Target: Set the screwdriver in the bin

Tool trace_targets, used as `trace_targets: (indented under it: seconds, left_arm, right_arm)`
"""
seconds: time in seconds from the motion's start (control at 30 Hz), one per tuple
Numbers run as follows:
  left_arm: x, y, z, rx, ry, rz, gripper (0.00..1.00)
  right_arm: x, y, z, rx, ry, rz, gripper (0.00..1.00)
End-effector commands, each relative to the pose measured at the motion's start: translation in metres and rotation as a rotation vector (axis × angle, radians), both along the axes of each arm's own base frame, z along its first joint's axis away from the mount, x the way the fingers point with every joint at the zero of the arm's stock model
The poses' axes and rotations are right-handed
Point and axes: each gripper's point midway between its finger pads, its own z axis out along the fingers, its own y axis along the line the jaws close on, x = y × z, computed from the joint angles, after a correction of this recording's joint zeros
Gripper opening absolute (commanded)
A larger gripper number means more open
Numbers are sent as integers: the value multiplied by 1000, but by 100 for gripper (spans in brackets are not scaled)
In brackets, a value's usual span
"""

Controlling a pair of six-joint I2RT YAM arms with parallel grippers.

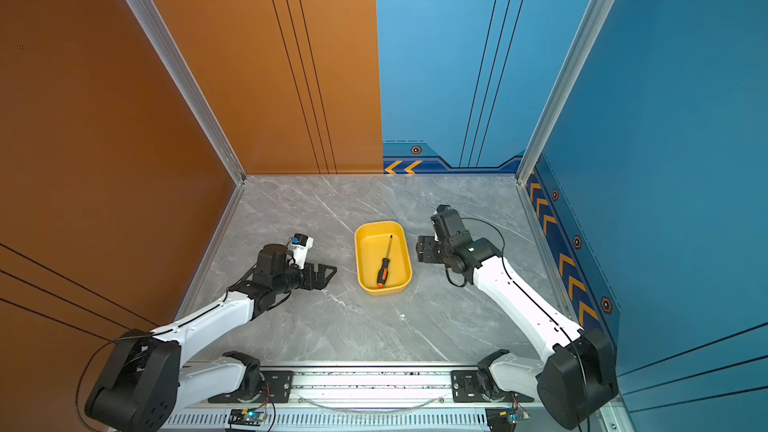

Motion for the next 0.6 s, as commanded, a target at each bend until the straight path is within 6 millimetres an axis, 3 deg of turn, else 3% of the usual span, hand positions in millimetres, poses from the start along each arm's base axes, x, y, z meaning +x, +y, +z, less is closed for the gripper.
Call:
trace_targets:
  seconds: [0.0, 0.27, 0.57]
  left_arm:
    - [4, 0, 12, 25, -41, -8, 98]
    - [13, 12, 28, 96, -121, 36, 98]
    - [36, 64, 63, 330, -330, 232, 98]
  right_arm:
    - [-13, -25, -12, -74, 15, 42, 77]
    - [-15, -69, -14, -122, -111, -56, 77]
    - [-4, -91, -17, -171, -270, -140, 77]
